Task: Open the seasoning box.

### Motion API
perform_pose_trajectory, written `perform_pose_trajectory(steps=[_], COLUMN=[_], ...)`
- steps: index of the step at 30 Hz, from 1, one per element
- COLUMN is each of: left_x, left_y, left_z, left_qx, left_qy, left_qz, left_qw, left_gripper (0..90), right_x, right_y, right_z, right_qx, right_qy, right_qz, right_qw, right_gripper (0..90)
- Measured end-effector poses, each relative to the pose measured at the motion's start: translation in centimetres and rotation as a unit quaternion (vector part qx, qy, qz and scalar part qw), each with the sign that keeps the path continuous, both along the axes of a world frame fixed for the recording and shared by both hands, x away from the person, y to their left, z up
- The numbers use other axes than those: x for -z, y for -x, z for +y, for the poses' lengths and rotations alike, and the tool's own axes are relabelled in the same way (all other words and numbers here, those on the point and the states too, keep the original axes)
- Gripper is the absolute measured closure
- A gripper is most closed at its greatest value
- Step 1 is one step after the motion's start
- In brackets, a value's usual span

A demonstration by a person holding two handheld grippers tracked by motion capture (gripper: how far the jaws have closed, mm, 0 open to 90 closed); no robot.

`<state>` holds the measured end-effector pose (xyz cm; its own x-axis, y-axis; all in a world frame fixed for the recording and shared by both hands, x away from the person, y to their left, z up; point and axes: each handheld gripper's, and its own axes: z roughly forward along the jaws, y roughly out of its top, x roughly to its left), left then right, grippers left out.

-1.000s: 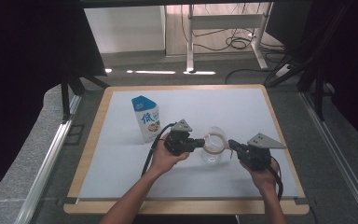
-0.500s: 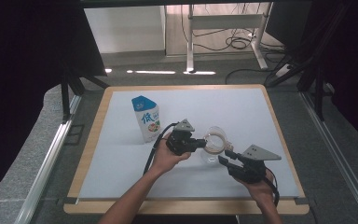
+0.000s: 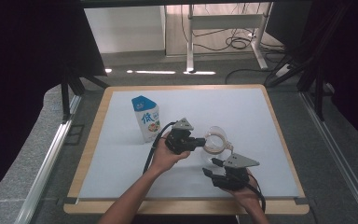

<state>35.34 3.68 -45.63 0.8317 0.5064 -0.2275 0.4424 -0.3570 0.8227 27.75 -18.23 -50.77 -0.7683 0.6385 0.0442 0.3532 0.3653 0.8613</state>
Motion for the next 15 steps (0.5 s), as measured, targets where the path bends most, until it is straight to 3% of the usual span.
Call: perform_pose_trajectory(steps=[4, 15], left_x=[-0.1, -1.3], left_y=[0.1, 0.9], left_z=[-0.1, -1.3], left_qx=[-0.002, 0.012], left_qy=[0.007, -0.002], left_qz=[0.004, -0.012], left_qw=[1.0000, 0.9999], left_gripper=[90.0, 90.0], right_x=[0.6, 2.4], right_y=[0.0, -0.2], right_z=[0.6, 1.8], right_qx=[-0.009, -0.018], right_qy=[0.009, 0.029], right_qz=[0.002, 0.014], right_qw=[0.9999, 0.9993], right_gripper=[45.1, 44.6])
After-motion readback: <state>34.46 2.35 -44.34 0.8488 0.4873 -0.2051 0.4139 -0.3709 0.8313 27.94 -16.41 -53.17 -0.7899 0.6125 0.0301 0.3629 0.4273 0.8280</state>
